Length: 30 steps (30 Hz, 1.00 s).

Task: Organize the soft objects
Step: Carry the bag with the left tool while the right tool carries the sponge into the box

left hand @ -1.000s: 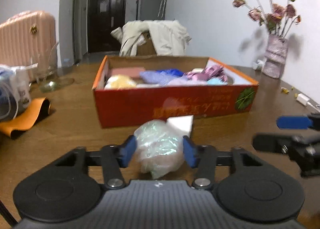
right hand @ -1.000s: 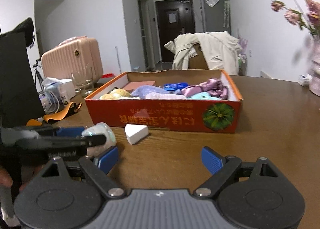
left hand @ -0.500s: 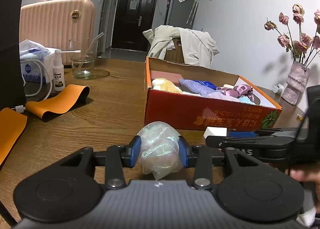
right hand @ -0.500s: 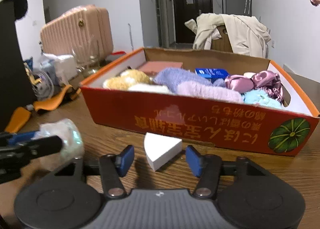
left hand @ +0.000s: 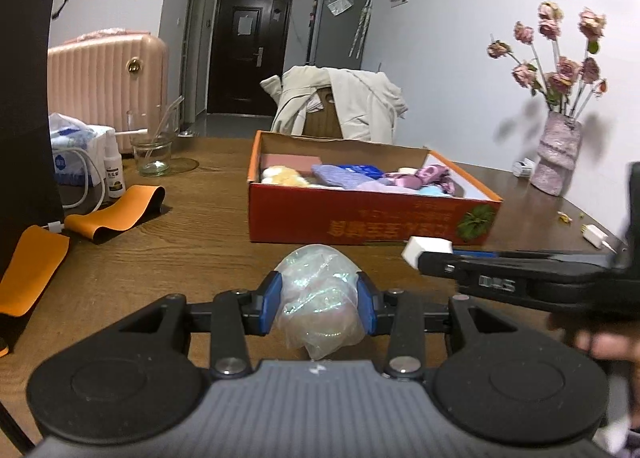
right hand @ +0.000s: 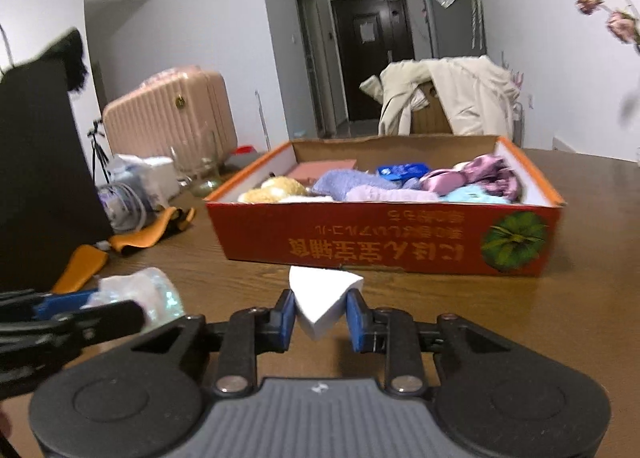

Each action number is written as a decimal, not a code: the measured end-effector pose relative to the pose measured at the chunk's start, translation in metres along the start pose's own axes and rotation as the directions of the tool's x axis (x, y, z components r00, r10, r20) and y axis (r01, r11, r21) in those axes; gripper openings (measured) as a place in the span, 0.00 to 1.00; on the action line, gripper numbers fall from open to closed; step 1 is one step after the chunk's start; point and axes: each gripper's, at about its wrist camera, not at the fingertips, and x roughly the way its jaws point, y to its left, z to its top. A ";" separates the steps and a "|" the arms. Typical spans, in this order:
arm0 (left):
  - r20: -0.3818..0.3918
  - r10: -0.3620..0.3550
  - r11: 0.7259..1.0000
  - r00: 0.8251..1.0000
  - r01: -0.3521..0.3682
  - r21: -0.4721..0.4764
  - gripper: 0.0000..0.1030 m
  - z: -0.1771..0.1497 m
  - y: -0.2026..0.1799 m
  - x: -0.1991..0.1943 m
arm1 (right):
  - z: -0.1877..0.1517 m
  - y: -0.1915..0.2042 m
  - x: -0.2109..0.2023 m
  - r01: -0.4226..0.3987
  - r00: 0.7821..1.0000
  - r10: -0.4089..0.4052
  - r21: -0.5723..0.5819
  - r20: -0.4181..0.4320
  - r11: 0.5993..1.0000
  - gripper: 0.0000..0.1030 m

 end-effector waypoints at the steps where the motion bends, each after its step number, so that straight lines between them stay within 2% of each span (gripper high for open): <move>1: 0.003 -0.003 1.000 1.000 0.003 0.005 0.39 -0.001 -0.004 -0.005 | -0.004 -0.001 -0.012 -0.001 1.000 0.000 0.006 0.007 1.000 0.26; 8: 0.057 -0.019 0.999 0.998 0.016 0.047 0.39 -0.003 -0.033 -0.040 | -0.025 -0.020 -0.081 0.039 0.998 -0.041 0.054 0.043 0.998 0.26; 15: 0.093 0.001 0.998 0.996 -0.007 0.064 0.39 -0.001 -0.043 -0.058 | -0.028 -0.026 -0.119 0.042 0.993 -0.049 0.065 0.104 0.997 0.26; 20: 0.111 0.016 0.998 0.994 -0.023 0.058 0.39 0.011 -0.041 -0.050 | -0.022 -0.028 -0.124 0.038 0.990 -0.047 0.070 0.131 0.997 0.26; 24: 0.146 0.013 0.999 0.989 -0.020 0.049 0.39 0.034 -0.037 -0.035 | -0.008 -0.028 -0.120 0.038 0.987 -0.045 0.047 0.152 0.998 0.26; 28: 0.203 0.014 0.996 0.979 -0.032 0.085 0.40 0.065 -0.036 -0.011 | 0.019 -0.033 -0.108 0.032 0.984 -0.034 0.014 0.176 0.999 0.26; 30: 0.205 0.025 0.993 0.979 -0.047 0.106 0.40 0.082 -0.035 0.009 | 0.038 -0.036 -0.098 0.031 0.982 -0.029 -0.006 0.188 1.000 0.26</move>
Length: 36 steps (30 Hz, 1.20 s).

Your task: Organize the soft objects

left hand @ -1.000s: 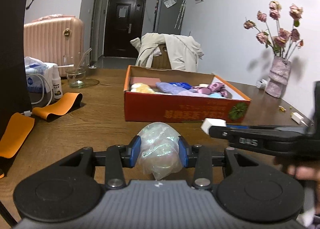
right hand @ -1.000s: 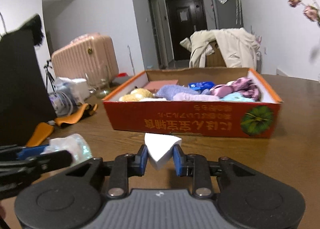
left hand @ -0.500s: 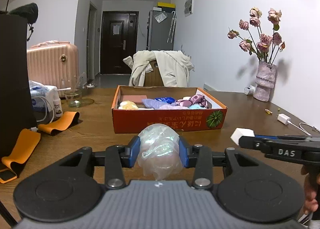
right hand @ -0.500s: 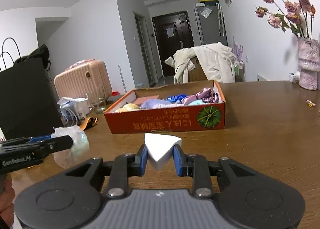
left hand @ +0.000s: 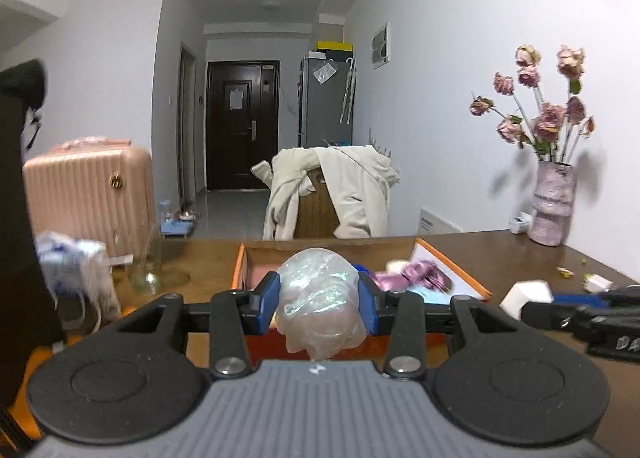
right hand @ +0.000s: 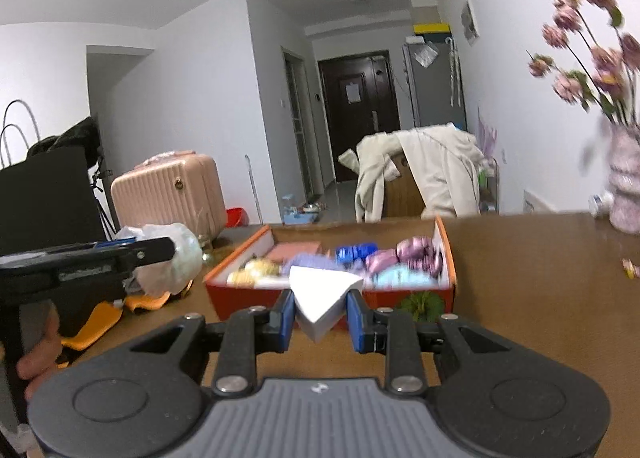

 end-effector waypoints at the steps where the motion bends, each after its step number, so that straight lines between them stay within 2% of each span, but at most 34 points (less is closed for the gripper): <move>1: -0.006 0.003 1.000 1.000 -0.003 0.016 0.40 0.006 0.000 0.013 | 0.009 -0.002 0.009 -0.008 1.000 0.008 -0.016 0.005 1.000 0.26; 3: -0.023 -0.011 1.000 1.000 0.012 0.022 0.40 0.016 0.002 0.043 | 0.028 -0.009 0.031 -0.018 1.000 0.018 -0.022 0.004 1.000 0.26; 6: -0.107 -0.050 0.999 0.993 0.047 -0.026 0.40 0.027 0.010 0.097 | 0.057 -0.023 0.077 -0.032 0.999 0.031 -0.024 -0.024 0.999 0.26; 8: -0.159 -0.038 0.999 0.987 0.033 -0.038 0.40 0.028 0.014 0.131 | 0.071 -0.032 0.112 -0.037 0.997 0.036 -0.016 -0.066 0.999 0.26; 14: -0.279 0.004 1.000 0.960 0.003 0.026 0.40 0.017 0.019 0.216 | 0.094 -0.060 0.239 0.013 0.973 -0.019 -0.029 -0.229 0.999 0.26; 16: -0.317 0.004 0.997 0.949 0.020 0.071 0.40 0.008 0.019 0.236 | 0.095 -0.067 0.275 0.032 0.959 -0.040 -0.031 -0.280 0.999 0.26; 17: -0.329 -0.007 0.994 0.944 0.041 0.097 0.43 0.003 0.018 0.243 | 0.095 -0.074 0.295 0.024 0.950 -0.022 0.001 -0.311 1.000 0.27; 19: -0.328 -0.020 0.991 0.945 0.063 0.121 0.58 -0.004 0.020 0.246 | 0.094 -0.087 0.323 0.022 0.933 0.008 0.078 -0.359 0.997 0.29; 21: -0.334 -0.047 0.991 0.941 0.087 0.106 0.70 -0.005 0.025 0.249 | 0.088 -0.096 0.346 0.029 0.912 0.028 0.132 -0.409 0.991 0.32; 22: -0.336 -0.061 0.991 0.940 0.096 0.089 0.74 -0.005 0.029 0.249 | 0.086 -0.098 0.351 0.036 0.910 0.030 0.150 -0.414 0.988 0.37; 23: -0.336 -0.070 0.993 0.939 0.100 0.071 0.76 -0.004 0.033 0.249 | 0.083 -0.102 0.355 0.054 0.909 0.021 0.166 -0.416 0.985 0.45; 25: -0.342 -0.075 0.995 0.937 0.094 0.038 0.78 0.000 0.040 0.247 | 0.082 -0.104 0.357 0.081 0.912 -0.004 0.171 -0.411 0.982 0.54; 30: -0.304 -0.048 0.998 0.951 0.060 0.028 0.80 0.018 0.048 0.230 | 0.089 -0.100 0.335 0.090 0.930 -0.032 0.144 -0.365 0.985 0.57; 36: -0.239 -0.040 0.999 0.970 0.047 0.026 0.82 0.052 0.049 0.185 | 0.117 -0.090 0.276 0.068 0.955 -0.039 0.088 -0.292 0.994 0.67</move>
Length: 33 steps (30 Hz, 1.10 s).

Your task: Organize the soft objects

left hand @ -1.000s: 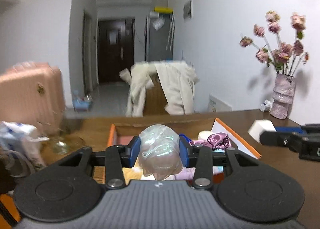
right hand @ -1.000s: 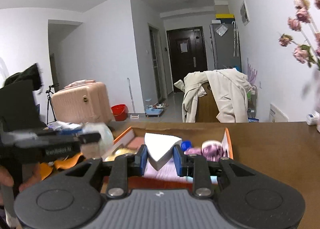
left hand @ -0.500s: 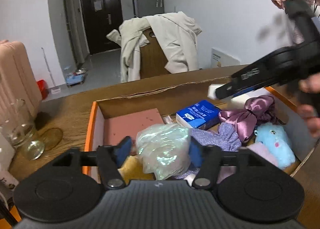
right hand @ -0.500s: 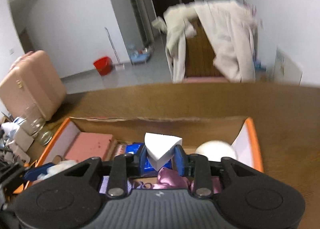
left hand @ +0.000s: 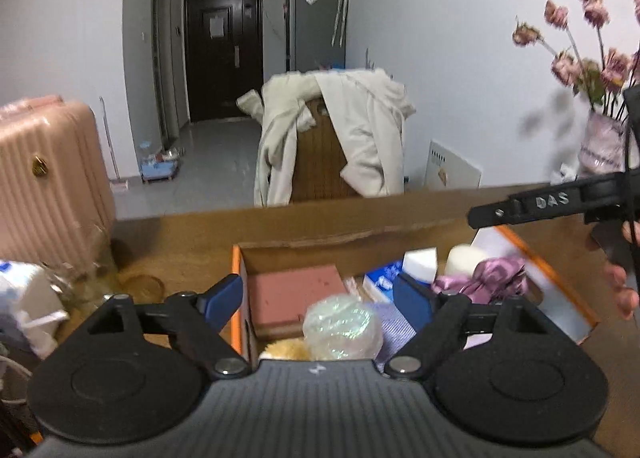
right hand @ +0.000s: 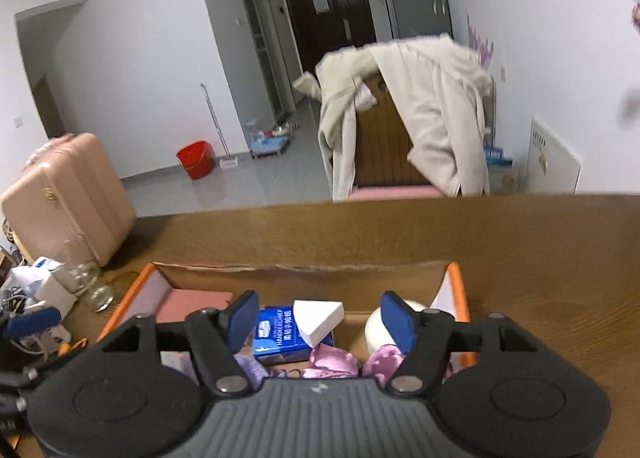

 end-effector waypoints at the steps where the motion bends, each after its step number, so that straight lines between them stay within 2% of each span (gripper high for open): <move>1: 0.013 0.002 1.000 1.000 -0.002 0.003 0.83 0.003 -0.002 -0.011 | 0.001 0.001 -0.012 0.002 1.000 -0.002 -0.005 0.014 1.000 0.68; 4: 0.051 -0.004 1.000 0.999 0.003 0.015 0.84 0.009 -0.007 -0.045 | 0.003 0.004 -0.054 0.011 0.999 -0.010 -0.024 0.050 1.000 0.69; 8: 0.092 0.009 1.000 0.996 -0.010 0.018 0.87 0.006 -0.015 -0.087 | -0.011 0.009 -0.105 0.045 0.995 -0.039 -0.066 0.095 0.997 0.76; 12: 0.116 0.021 1.000 0.993 -0.022 0.008 0.87 -0.008 -0.023 -0.121 | -0.043 0.016 -0.151 0.080 0.990 -0.064 -0.127 0.129 0.989 0.77; 16: 0.131 0.028 1.000 0.991 -0.027 -0.009 0.88 -0.026 -0.032 -0.151 | -0.078 0.020 -0.193 0.101 0.982 -0.076 -0.138 0.175 0.985 0.78; 18: 0.175 0.046 0.999 0.983 -0.044 -0.015 0.90 -0.038 -0.038 -0.170 | -0.096 0.024 -0.214 0.104 0.974 -0.074 -0.134 0.214 0.985 0.79; 20: 0.266 0.049 0.999 0.963 -0.047 -0.017 0.97 -0.058 -0.046 -0.193 | -0.118 0.029 -0.235 0.105 0.961 -0.069 -0.124 0.268 0.987 0.85; 22: 0.309 0.052 0.999 0.950 -0.049 -0.019 0.97 -0.077 -0.053 -0.211 | -0.141 0.034 -0.252 0.102 0.949 -0.058 -0.127 0.309 0.987 0.85; 25: 0.313 0.045 0.999 0.949 -0.033 -0.044 0.97 -0.105 -0.062 -0.233 | -0.179 0.046 -0.274 0.106 0.936 -0.053 -0.134 0.349 0.985 0.85; 30: 0.340 0.080 0.997 0.937 -0.072 -0.036 0.98 -0.146 -0.078 -0.269 | -0.232 0.066 -0.298 0.077 0.927 -0.014 -0.153 0.375 0.985 0.85; 33: 0.333 0.077 0.996 0.940 -0.056 -0.070 0.99 -0.170 -0.079 -0.287 | -0.261 0.077 -0.312 0.060 0.924 0.004 -0.156 0.383 0.986 0.86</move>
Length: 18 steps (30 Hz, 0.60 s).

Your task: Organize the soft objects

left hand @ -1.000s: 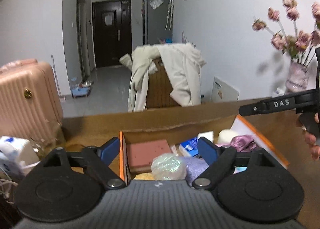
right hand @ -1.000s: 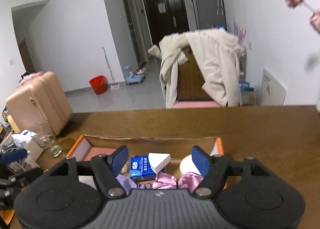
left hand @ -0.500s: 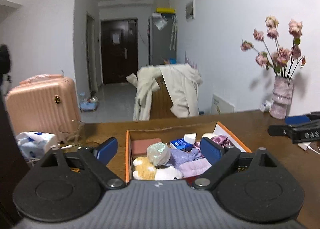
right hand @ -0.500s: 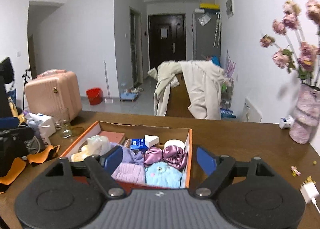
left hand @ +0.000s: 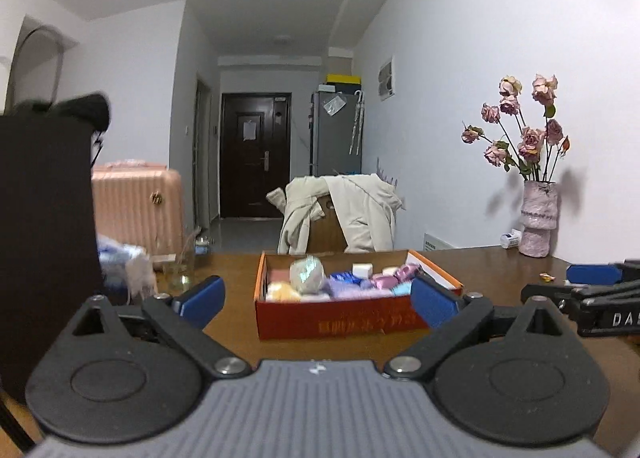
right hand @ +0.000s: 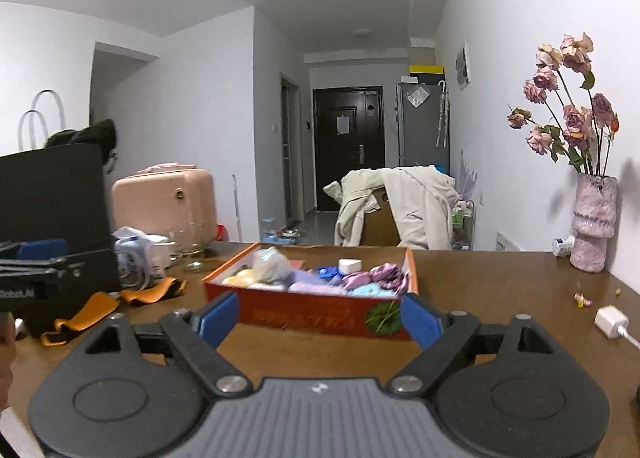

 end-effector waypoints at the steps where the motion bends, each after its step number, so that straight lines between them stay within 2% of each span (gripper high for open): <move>1: -0.006 -0.005 1.000 1.000 0.005 -0.006 0.99 -0.006 0.000 -0.008 | -0.006 0.005 -0.007 -0.006 1.000 0.006 0.001 0.004 1.000 0.86; 6: -0.032 0.006 1.000 0.999 -0.006 0.006 1.00 -0.036 -0.005 -0.040 | -0.034 0.026 -0.038 -0.036 0.999 0.036 0.006 0.000 0.999 0.88; 11: -0.037 0.012 1.000 0.999 -0.011 0.017 1.00 -0.062 -0.007 -0.072 | -0.060 0.045 -0.067 -0.029 1.000 0.029 -0.009 0.002 1.000 0.88; 14: -0.035 0.018 1.000 0.999 -0.018 0.011 1.00 -0.075 -0.006 -0.087 | -0.076 0.048 -0.087 -0.018 1.000 0.018 0.009 0.019 1.000 0.94; 18: -0.057 0.027 1.000 0.998 -0.026 0.012 1.00 -0.093 -0.009 -0.095 | -0.103 0.047 -0.102 -0.010 1.000 0.010 0.035 0.005 0.999 0.94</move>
